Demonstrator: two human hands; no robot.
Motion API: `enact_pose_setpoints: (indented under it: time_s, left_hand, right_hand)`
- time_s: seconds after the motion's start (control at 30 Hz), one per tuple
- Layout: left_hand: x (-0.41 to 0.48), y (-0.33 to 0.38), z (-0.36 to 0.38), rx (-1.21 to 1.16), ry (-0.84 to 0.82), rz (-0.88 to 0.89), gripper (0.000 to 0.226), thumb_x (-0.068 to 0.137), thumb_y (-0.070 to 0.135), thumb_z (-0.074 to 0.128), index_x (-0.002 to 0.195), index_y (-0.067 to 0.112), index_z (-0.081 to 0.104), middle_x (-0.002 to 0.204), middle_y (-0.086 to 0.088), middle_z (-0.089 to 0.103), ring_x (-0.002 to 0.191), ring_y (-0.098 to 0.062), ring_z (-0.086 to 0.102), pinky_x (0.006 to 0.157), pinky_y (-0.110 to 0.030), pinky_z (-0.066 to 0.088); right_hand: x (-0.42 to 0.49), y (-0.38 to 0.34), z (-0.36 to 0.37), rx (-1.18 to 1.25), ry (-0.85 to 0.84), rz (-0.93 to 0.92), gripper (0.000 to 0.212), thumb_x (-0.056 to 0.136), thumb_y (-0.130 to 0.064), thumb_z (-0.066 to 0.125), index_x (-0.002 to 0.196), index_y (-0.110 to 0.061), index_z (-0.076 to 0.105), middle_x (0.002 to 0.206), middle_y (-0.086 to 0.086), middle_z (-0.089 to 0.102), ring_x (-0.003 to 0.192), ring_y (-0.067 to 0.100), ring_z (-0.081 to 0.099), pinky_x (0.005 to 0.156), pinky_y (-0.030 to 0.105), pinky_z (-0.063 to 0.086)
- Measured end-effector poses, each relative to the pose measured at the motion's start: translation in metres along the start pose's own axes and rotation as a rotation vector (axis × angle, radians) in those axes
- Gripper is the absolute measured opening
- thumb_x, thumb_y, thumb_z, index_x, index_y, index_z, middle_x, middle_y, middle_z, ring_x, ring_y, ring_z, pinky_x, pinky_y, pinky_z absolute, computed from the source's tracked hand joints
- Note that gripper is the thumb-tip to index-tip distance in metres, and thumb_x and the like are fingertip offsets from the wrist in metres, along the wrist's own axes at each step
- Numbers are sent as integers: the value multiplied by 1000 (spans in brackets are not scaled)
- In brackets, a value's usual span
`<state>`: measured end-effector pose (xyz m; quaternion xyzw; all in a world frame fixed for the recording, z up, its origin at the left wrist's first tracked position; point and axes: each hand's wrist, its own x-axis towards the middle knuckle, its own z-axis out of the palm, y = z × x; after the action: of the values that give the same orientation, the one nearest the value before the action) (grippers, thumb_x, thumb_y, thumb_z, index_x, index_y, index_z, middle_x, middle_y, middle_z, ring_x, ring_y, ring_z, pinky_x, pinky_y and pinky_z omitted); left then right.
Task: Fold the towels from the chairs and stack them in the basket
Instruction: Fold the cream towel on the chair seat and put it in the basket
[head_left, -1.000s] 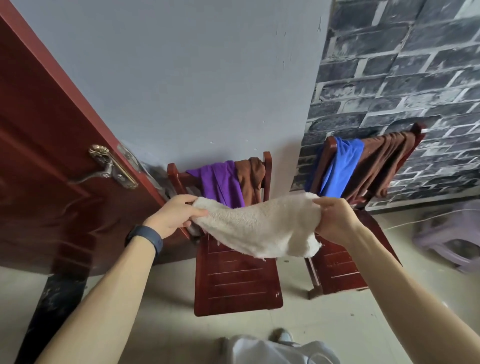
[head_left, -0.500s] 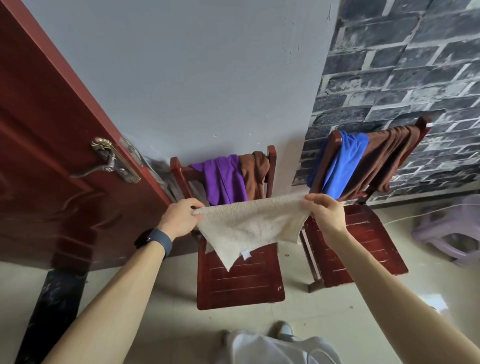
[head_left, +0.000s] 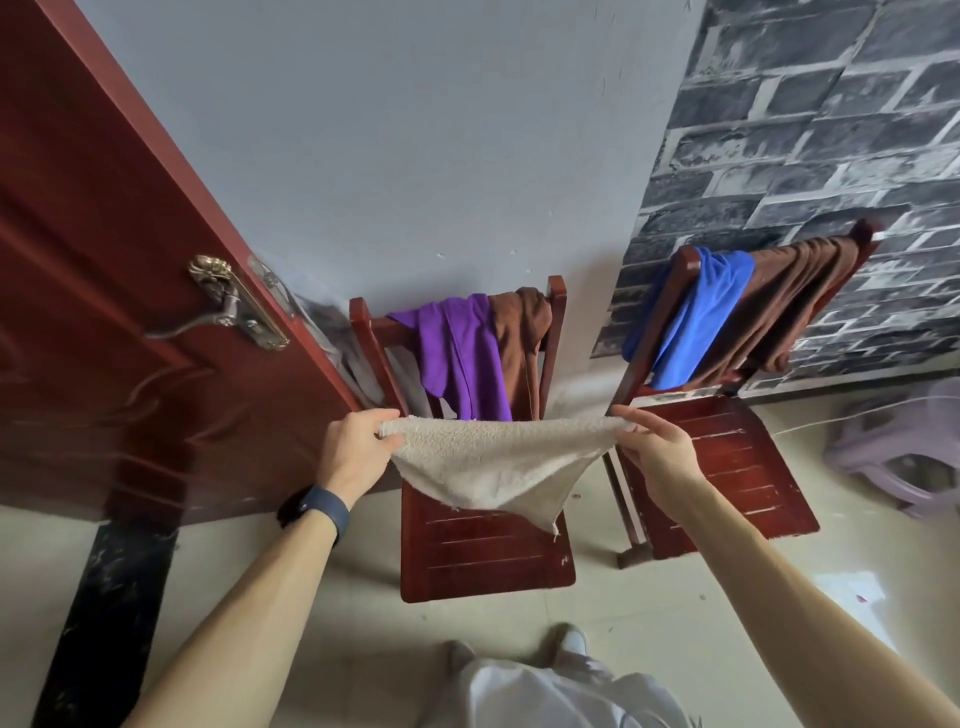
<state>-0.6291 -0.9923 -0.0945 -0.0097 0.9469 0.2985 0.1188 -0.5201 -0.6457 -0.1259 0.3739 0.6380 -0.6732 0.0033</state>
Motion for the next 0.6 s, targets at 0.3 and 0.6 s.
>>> enact_pose_setpoints:
  time_s: [0.3,0.6]
  left_hand:
    - [-37,-75,49,480,-55,80,20,91,46,64,103,35,76,86,-3,77,79,-30,70,59,-31,53]
    - [-32,-124,87,602,-187,121,23,99,30,51,114,32,69,97,-4,76,85,-32,70,63,-33,51]
  right_hand:
    - [-29,78,10,-909,89,-388,19,95,-16,66,111,-12,76,103,2,66,90,24,65,79,32,53]
    - [-6,122,29,-1052,58,-192,18,92,-25,70,106,-18,77,104,4,67,86,22,62,73,27,41]
